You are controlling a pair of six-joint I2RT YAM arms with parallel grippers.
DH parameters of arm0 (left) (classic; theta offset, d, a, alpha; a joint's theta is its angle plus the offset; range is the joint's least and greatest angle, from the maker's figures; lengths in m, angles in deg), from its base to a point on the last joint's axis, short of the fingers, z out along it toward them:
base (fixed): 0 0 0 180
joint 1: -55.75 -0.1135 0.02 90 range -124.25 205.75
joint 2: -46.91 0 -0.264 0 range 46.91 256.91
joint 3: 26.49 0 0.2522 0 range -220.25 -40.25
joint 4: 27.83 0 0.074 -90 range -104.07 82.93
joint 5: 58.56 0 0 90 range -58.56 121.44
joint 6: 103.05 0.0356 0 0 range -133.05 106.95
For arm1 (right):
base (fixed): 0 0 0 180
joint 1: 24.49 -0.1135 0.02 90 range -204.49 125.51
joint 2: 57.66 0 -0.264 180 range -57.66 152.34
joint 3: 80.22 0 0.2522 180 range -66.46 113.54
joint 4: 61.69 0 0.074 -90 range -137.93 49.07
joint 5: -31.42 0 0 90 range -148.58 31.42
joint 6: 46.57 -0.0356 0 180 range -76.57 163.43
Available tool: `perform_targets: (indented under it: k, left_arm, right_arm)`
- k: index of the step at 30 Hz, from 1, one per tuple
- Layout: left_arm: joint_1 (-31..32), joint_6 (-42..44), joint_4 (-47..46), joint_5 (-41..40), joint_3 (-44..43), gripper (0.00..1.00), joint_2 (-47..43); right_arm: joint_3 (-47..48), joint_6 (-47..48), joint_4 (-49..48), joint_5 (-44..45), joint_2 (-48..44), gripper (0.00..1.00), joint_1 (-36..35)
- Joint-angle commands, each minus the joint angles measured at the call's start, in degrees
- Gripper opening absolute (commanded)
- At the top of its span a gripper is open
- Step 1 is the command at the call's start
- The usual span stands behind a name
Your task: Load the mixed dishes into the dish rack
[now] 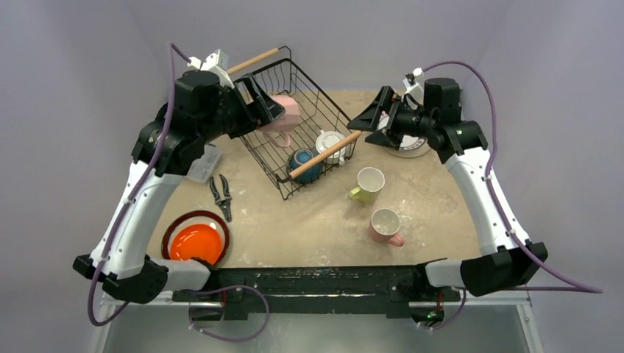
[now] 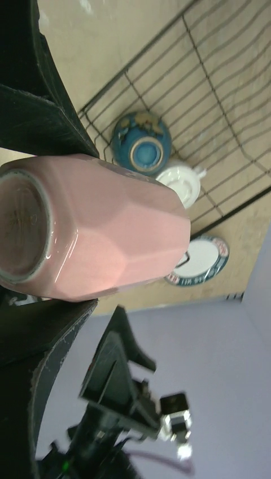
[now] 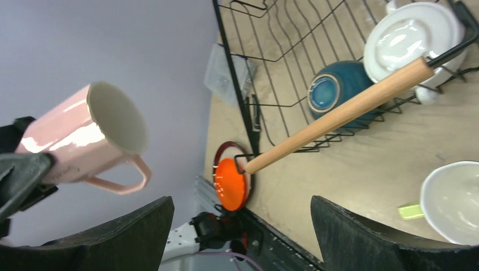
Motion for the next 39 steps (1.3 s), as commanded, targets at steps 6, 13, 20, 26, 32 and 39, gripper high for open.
perform_targets:
  k: [6, 13, 20, 26, 32, 39]
  left_arm:
    - [-3.9, 7.9, 8.0, -19.9, -12.7, 0.0, 15.5]
    - [-5.8, 8.3, 11.2, -20.5, -20.6, 0.0, 29.9]
    - [-4.9, 3.8, 17.3, -21.8, -26.3, 0.0, 41.2]
    - [-3.5, 2.5, 15.9, -24.5, -20.2, 0.0, 42.0]
    - [-3.1, 1.3, 13.6, -23.3, -15.3, 0.0, 43.5]
    - [-1.7, -1.4, 12.9, -26.1, -10.9, 0.0, 44.0]
  right_arm:
    - [10.3, 14.8, 16.7, 9.8, 4.6, 0.92, 0.6]
    - [12.9, 18.0, 22.5, 13.0, 6.4, 0.92, 2.1]
    - [14.9, 19.8, 24.3, 14.3, 8.4, 0.92, 3.4]
    - [13.1, 20.2, 23.4, 13.3, 8.8, 0.91, 3.9]
    - [12.3, 20.7, 23.3, 12.9, 8.8, 0.91, 4.2]
    - [11.0, 21.1, 23.2, 11.6, 8.7, 0.91, 4.1]
